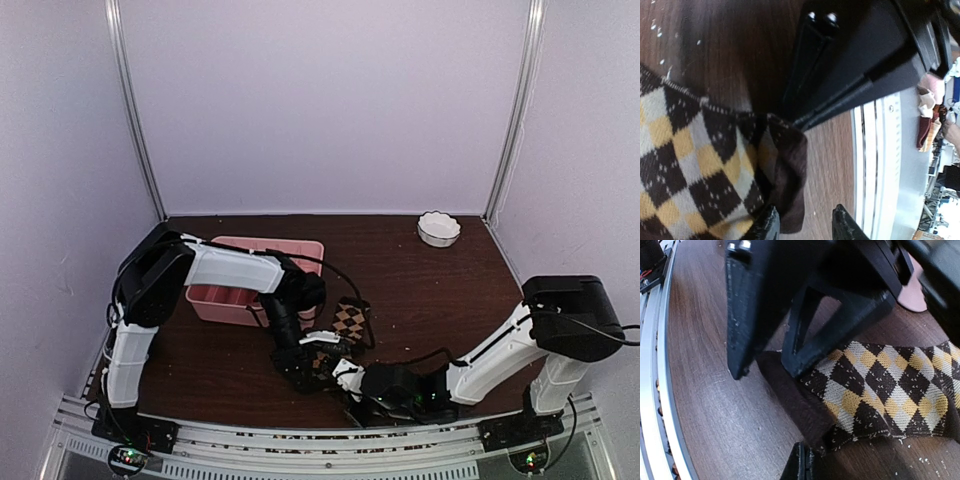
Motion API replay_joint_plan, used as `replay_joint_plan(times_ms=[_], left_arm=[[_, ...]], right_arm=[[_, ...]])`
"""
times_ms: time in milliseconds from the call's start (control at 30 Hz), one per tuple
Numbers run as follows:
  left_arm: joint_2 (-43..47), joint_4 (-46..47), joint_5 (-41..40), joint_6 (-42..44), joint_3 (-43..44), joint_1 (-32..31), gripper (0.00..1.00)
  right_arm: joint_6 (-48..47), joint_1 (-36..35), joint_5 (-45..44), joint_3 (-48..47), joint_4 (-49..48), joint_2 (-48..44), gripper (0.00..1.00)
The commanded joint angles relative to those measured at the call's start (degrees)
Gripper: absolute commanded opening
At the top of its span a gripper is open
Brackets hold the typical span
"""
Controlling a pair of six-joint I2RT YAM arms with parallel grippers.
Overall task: Roll the socks
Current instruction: Roll the sock at the center of the board.
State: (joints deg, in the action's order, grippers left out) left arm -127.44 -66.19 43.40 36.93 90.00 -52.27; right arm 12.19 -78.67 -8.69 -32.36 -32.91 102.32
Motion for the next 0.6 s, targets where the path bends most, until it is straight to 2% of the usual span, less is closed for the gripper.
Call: replay_joint_plan(times_ms=[0,100,233,433,567], left_arm=[[3.9,6.1,-3.8,-2.1,-1.7,0.4,0.36],[4.0,9.9,-4.1,-5.2,-1.8,0.4,0.3],[2.4,12.0,-4.6,-8.2,-0.8,0.3,0.24],[1.7,11.6,-3.1,-7.0,-0.2,0.3,0.24],[1.2,12.9,-2.1,-8.0,0.3,0.3,0.25]], right_arm=[[3.7,1.3,9.0,2.2,6.8,1.2,0.0],[3.3,1.1,11.4,3.2,4.7,-0.5,0.0],[3.6,-0.2,7.1,6.9,2.9,-5.0,0.16],[5.6,-2.5,2.5,11.0,7.2,-13.4,0.27],[7.3,-3.3,-3.8,11.9,9.4,-18.2,0.34]])
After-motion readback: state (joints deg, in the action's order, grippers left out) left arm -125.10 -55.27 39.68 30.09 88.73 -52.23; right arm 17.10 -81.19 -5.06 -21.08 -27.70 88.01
